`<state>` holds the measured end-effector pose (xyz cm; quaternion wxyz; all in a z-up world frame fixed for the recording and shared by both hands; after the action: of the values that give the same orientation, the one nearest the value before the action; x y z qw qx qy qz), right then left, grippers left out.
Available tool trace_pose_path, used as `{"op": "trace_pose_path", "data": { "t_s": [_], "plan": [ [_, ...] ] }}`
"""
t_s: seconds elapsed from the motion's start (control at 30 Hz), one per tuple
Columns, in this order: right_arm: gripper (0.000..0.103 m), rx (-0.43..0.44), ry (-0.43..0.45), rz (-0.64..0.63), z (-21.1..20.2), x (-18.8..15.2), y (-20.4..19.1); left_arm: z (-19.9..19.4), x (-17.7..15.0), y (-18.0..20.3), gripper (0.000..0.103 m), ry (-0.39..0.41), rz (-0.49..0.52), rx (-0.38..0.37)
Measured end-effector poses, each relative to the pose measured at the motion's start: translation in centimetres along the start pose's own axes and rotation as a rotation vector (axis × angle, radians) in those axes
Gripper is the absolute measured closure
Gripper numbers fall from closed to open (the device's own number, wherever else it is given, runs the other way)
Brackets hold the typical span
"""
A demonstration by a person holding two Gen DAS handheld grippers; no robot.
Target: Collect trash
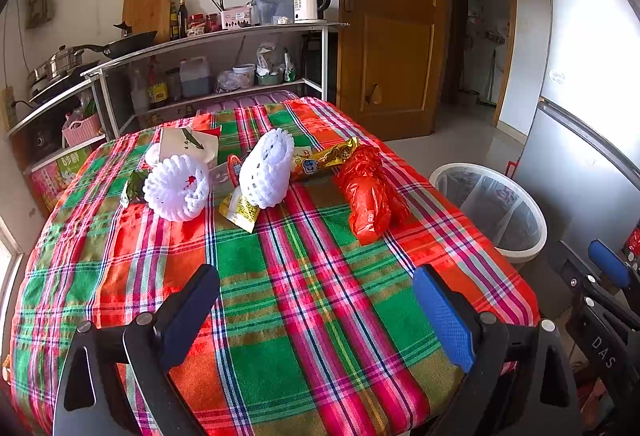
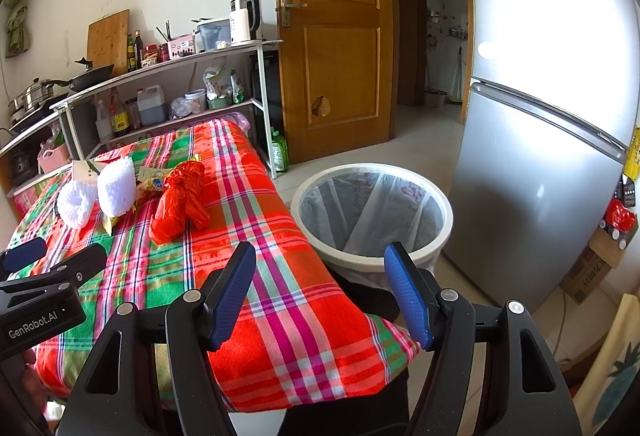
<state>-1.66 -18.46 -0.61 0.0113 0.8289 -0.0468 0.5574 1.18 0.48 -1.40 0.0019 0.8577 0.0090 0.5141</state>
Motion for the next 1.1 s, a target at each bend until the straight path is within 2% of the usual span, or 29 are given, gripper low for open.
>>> {"op": "trace_pose_path", "data": {
  "t_s": [0.27,0.47,0.7,0.8,0.9,1.0,1.1],
  "plan": [
    [0.036,0.099,-0.005,-0.007,1.2,0.6,-1.2,0.8,0.3,-2.3,0.005,-0.028,-0.075,-0.036],
    [0.036,0.209,-0.026,-0.005,3.4,1.2,-3.1,1.5,0.9,-4.6,0.005,-0.029,-0.065,0.0],
    [0.036,0.316,-0.066,-0.051,7.0,2.4,-6.7,3.3,2.0,-8.9,0.004,-0.043,-0.135,0.018],
    [0.036,0.368,-0.12,-0.033,8.8,2.6,-7.8,4.3,2.6,-10.4,0.004,-0.053,-0.146,0.016],
    [0.036,0.38,-0.138,-0.044,10.2,2.8,-8.9,5.2,3.1,-11.5,0.003,-0.062,-0.151,0.01],
    [0.036,0.409,-0.179,-0.045,11.7,2.7,-9.8,6.0,3.6,-12.6,0.003,-0.066,-0.152,0.037],
    [0.036,0.397,-0.2,-0.053,13.1,2.7,-10.4,6.5,4.2,-13.9,0.003,-0.054,-0.171,0.069]
  ]
}}
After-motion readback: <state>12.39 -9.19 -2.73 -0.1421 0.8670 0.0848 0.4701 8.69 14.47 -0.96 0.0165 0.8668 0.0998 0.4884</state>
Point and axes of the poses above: each gripper's, at about its wrist camera, not at the fingertips, and z roughly the way its jaws point, y to its right, x to its top, the point moved 2 cm from there along z, roughly the way its jaws point, and after that the axes turned 11 degrees about y, right-handed, at the moved point
